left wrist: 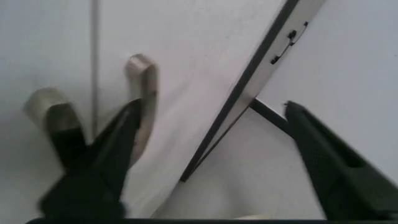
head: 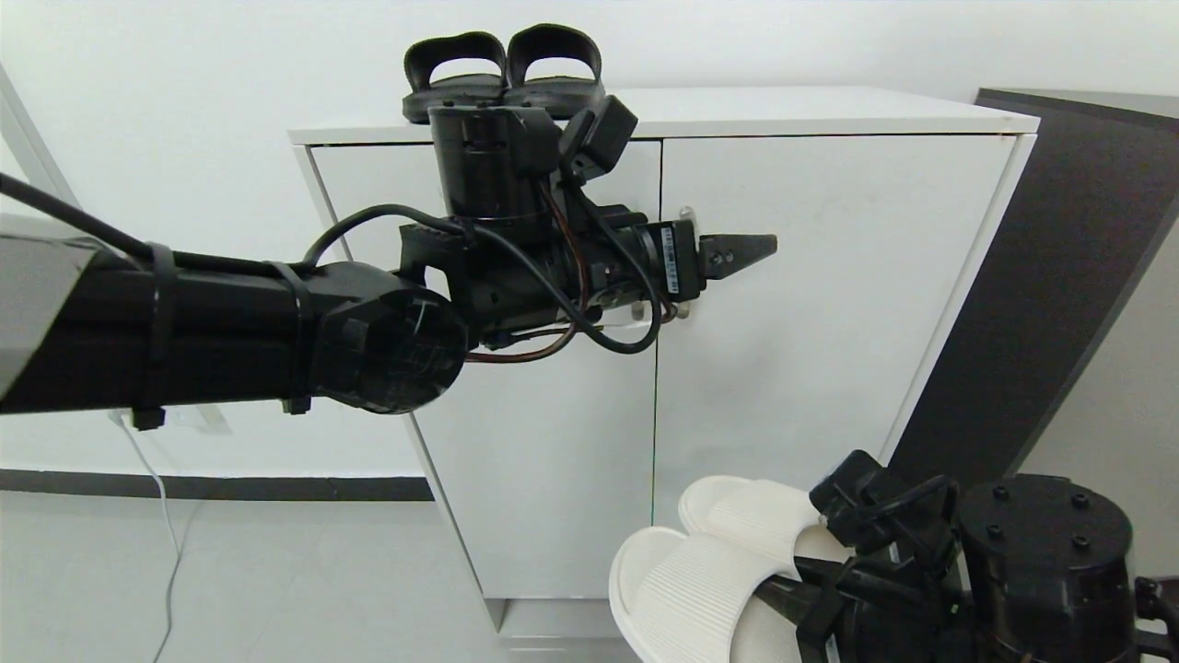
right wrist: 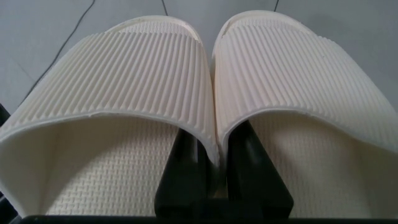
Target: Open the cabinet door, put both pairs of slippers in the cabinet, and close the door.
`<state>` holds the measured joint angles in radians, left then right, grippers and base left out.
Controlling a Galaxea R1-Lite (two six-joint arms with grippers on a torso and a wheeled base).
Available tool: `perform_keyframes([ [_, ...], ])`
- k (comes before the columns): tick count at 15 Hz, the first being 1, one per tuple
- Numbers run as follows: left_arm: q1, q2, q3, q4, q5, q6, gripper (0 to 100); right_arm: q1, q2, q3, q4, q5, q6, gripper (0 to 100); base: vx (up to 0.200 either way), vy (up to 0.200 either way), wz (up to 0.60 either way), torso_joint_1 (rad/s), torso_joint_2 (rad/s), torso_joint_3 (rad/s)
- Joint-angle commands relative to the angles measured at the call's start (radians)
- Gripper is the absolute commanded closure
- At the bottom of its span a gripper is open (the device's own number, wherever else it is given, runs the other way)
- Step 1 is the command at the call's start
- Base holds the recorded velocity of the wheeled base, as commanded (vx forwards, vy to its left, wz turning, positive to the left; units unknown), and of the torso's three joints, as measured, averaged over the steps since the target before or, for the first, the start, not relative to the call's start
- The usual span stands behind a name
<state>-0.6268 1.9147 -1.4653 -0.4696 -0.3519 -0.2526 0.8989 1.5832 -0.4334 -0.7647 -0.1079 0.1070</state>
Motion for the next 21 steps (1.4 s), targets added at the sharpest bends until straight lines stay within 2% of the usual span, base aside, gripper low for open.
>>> perform_keyframes([
  [1, -0.002, 0.000, 0.005, 0.000, -0.002, -0.002, 100, 0.002, -0.002, 0.005, -0.001, 0.004, 0.000, 100, 0.000, 0.000, 0.00, 0.000, 0.00, 0.000],
  [4, -0.013, -0.025, 0.028, -0.001, 0.001, -0.005, 100, 0.003, -0.012, 0.038, -0.002, 0.056, -0.001, 100, 0.000, 0.000, 0.00, 0.000, 0.00, 0.000],
  [5, -0.028, -0.059, 0.072, -0.001, 0.001, -0.007, 100, 0.003, -0.022, 0.062, -0.002, 0.111, -0.001, 100, 0.000, 0.000, 0.00, 0.000, 0.00, 0.000],
  [8, -0.074, -0.140, 0.174, -0.006, -0.001, -0.005, 100, 0.003, -0.025, 0.094, -0.007, 0.158, -0.046, 100, 0.000, 0.000, 0.00, 0.000, 0.00, 0.000],
  [11, -0.096, -0.195, 0.234, -0.009, 0.001, -0.004, 100, 0.009, -0.031, 0.125, -0.058, 0.191, -0.058, 100, 0.000, 0.000, 0.00, 0.000, 0.00, 0.000],
  [14, -0.096, -0.269, 0.323, -0.029, 0.004, -0.001, 100, 0.018, -0.031, 0.134, -0.064, 0.192, -0.064, 100, 0.000, 0.000, 0.00, 0.000, 0.00, 0.000],
  [15, -0.096, -0.269, 0.323, -0.029, 0.004, -0.001, 100, 0.018, -0.031, 0.134, -0.064, 0.192, -0.064, 100, 0.000, 0.000, 0.00, 0.000, 0.00, 0.000],
  [16, -0.091, -0.316, 0.376, -0.055, 0.004, -0.002, 100, 0.028, -0.031, 0.136, -0.064, 0.192, -0.064, 100, 0.000, 0.000, 0.00, 0.000, 0.00, 0.000],
  [17, -0.077, -0.318, 0.384, -0.057, 0.004, -0.007, 100, 0.034, -0.028, 0.136, -0.064, 0.192, -0.064, 100, 0.000, 0.000, 0.00, 0.000, 0.00, 0.000],
  [21, -0.010, -0.273, 0.364, -0.064, -0.007, -0.060, 100, 0.052, -0.029, 0.137, -0.062, 0.188, -0.064, 100, 0.000, 0.000, 0.00, 0.000, 0.00, 0.000],
])
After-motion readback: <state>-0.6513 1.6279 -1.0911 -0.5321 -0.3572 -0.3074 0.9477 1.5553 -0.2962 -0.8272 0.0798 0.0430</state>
